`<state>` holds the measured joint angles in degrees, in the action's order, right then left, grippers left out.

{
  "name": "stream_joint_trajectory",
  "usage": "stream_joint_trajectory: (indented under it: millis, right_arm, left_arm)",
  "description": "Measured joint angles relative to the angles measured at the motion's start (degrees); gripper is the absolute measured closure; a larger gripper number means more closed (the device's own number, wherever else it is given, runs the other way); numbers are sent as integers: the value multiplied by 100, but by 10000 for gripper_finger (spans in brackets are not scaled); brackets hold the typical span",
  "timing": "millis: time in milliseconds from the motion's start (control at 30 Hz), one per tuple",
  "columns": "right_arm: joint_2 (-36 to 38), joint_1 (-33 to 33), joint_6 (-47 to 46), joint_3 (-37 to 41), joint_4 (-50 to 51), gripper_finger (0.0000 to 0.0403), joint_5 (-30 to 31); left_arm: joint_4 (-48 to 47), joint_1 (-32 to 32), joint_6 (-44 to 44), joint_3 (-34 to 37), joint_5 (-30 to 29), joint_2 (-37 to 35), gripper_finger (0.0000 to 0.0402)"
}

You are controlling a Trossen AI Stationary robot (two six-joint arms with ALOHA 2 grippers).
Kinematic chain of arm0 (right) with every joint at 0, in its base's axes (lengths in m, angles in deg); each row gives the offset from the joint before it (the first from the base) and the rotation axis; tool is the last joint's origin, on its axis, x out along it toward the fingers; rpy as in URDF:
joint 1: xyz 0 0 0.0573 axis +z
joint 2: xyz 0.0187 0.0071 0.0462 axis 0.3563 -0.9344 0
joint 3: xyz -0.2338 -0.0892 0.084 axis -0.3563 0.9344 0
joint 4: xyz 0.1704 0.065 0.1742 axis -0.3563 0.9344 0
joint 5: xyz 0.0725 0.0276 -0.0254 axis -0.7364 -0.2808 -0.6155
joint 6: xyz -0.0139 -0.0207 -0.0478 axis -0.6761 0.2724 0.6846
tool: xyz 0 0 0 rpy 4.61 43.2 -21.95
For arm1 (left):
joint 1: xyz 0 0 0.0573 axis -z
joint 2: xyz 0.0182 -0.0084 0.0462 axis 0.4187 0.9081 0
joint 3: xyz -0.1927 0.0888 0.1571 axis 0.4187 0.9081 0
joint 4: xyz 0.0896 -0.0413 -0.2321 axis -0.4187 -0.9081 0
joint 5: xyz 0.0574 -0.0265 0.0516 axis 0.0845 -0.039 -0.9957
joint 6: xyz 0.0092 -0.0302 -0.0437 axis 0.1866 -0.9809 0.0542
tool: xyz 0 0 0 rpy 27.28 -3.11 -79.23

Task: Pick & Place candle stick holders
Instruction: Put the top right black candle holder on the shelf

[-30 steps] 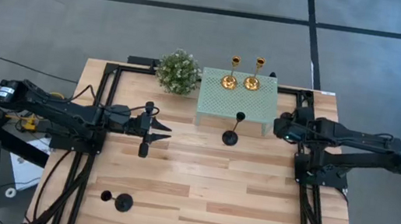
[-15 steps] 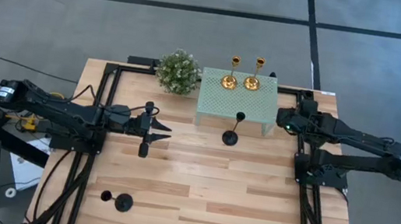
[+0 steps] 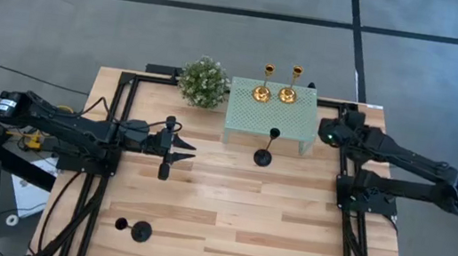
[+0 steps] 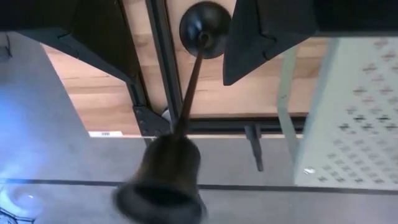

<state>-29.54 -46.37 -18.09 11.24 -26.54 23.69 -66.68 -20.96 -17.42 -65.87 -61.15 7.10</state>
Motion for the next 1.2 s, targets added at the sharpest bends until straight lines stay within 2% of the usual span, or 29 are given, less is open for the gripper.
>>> stream_joint_trajectory:
  millis: [267,667,800,1133,1200]
  right_arm:
    - [-1,-168,19,750,-661,191,-20]
    - [1,-204,1047,869,-1882,247,348]
    - [1,-295,1065,869,-1826,279,350]
    - [1,-507,1371,865,-1818,389,367]
    - [1,-502,1471,863,-1836,395,363]
  left_arm:
    - [-2,0,0,0,0,0,307]
    - [0,0,0,0,0,0,307]
    - [0,0,0,0,0,0,307]
    - [-2,0,0,0,0,0,307]
    - [-1,0,0,0,0,0,307]
